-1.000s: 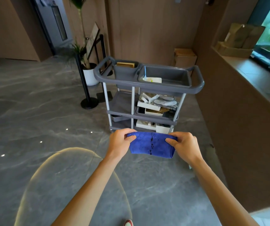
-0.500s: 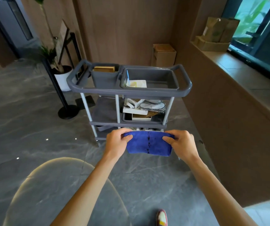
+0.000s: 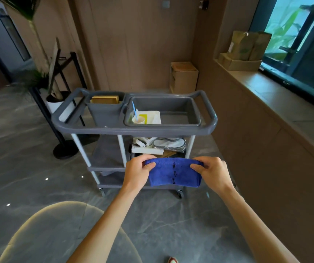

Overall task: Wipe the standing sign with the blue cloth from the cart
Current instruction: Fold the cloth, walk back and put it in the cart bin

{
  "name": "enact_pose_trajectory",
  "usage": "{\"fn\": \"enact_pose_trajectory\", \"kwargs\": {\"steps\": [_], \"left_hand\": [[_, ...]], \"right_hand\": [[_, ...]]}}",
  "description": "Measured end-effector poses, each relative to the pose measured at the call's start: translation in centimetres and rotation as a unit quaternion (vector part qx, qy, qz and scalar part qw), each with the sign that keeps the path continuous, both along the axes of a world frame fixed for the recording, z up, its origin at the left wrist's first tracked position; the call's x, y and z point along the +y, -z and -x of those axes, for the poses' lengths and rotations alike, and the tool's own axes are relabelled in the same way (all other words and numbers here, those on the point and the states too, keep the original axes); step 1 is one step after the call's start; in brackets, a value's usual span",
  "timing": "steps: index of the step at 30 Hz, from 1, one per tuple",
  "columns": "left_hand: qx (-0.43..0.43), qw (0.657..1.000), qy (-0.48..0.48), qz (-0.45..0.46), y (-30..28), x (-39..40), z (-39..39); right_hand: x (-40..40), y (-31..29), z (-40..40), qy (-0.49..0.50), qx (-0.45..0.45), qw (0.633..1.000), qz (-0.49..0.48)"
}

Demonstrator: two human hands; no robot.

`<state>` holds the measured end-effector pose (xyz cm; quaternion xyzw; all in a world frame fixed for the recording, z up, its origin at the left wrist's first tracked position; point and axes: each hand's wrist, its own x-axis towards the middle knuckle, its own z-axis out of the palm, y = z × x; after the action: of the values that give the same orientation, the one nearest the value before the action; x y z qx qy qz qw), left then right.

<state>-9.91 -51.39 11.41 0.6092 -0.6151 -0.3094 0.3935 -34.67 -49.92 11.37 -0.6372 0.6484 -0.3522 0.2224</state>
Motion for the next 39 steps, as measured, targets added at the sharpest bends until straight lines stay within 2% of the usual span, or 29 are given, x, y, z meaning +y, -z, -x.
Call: {"fn": "enact_pose_trajectory", "kwargs": {"steps": [9,17,30,39], "left_hand": [[0.004,1.0,0.012,0.001,-0.6,-9.8,6.2],[0.022,0.999,0.027,-0.008,0.2,-17.1,8.6],[0.075,0.995,0.057,-0.023,2.1,-35.3,8.0],[0.056,0.995,0.072,-0.037,4.4,-46.2,7.4]], "right_hand": [[-9.3,-0.8,6.3,0.0,-0.021,1.0,0.001],[-16.5,0.5,9.0,0.001,-0.046,0.999,0.015],[-33.7,1.7,8.2,0.007,-0.072,0.997,0.009],[-42.8,3.1,7.3,0.047,-0.089,0.994,-0.038]]}}
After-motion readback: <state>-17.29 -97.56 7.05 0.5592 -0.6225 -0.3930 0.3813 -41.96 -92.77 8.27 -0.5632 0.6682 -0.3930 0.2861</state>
